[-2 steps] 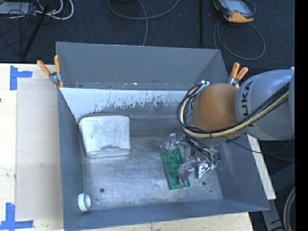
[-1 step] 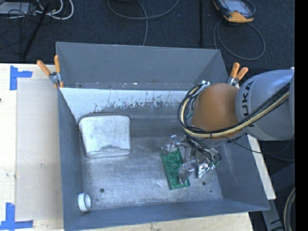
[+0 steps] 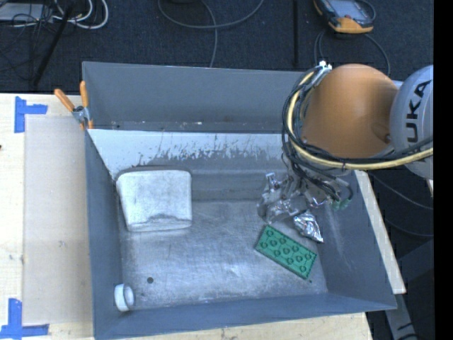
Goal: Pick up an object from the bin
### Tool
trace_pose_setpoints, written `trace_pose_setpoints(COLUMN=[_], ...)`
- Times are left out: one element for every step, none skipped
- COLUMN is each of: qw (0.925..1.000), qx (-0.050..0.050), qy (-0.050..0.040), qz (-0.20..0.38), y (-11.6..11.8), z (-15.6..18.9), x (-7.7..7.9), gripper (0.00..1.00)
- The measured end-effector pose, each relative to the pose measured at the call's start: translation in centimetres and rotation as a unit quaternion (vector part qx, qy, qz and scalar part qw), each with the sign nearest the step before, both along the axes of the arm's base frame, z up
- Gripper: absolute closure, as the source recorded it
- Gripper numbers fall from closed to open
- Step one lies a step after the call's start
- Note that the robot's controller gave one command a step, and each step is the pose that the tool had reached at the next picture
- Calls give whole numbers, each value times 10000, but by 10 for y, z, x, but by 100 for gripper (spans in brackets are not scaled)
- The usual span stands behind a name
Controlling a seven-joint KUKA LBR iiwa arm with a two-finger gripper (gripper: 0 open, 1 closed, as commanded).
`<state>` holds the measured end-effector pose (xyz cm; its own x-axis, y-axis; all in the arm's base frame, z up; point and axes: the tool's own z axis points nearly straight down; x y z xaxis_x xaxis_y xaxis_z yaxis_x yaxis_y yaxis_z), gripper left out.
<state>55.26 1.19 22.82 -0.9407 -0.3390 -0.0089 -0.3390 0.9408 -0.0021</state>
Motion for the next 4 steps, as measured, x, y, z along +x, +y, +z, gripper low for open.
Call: trace_pose_setpoints(qw=[10000,9975,9926,9927], qx=[-1,-9,16,-2], qy=[43,87,56,62], qz=[-14,695,-1215,-1204], y=[-1,-67,-88,-89], z=[-5,-89,-150,-149], x=[-2,-23,-8,-9], gripper=[0,0,0,100])
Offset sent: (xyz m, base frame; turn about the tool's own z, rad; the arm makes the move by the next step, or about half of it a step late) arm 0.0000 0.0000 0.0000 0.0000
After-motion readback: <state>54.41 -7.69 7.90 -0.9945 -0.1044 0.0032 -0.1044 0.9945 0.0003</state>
